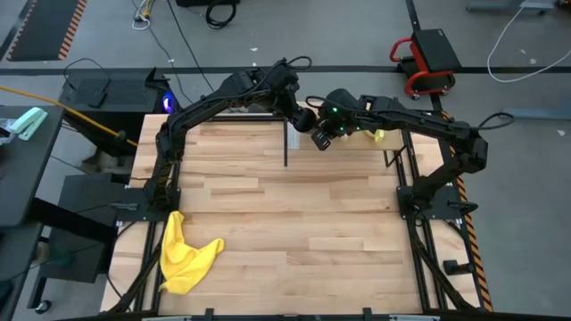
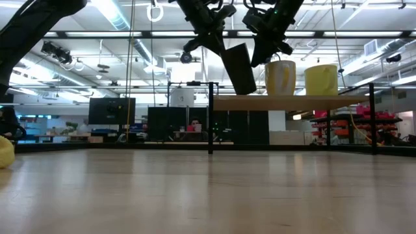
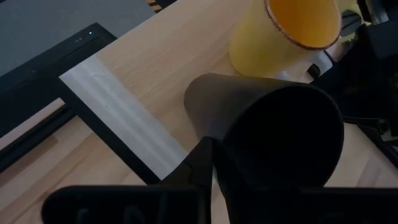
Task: Stack small to large cups/mugs on shelf
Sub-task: Put the black cup on the shelf
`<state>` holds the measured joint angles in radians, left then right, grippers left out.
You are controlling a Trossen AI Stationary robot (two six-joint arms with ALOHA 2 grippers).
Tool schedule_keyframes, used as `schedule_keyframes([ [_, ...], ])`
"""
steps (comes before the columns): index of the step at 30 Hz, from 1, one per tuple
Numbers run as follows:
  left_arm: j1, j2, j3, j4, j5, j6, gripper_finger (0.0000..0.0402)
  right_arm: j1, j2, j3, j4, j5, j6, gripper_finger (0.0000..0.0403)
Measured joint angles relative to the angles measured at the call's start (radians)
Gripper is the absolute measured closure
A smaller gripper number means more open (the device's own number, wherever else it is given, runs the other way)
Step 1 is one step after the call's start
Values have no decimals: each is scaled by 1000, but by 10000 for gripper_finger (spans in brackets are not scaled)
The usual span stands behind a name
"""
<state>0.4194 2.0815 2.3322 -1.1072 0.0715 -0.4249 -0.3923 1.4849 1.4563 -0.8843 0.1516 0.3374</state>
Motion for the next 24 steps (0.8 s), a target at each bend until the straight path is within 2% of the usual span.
schedule_keyframes([
  [24, -1, 0, 1, -1, 12, -17, 368, -7, 0, 0, -22, 4, 37, 403],
])
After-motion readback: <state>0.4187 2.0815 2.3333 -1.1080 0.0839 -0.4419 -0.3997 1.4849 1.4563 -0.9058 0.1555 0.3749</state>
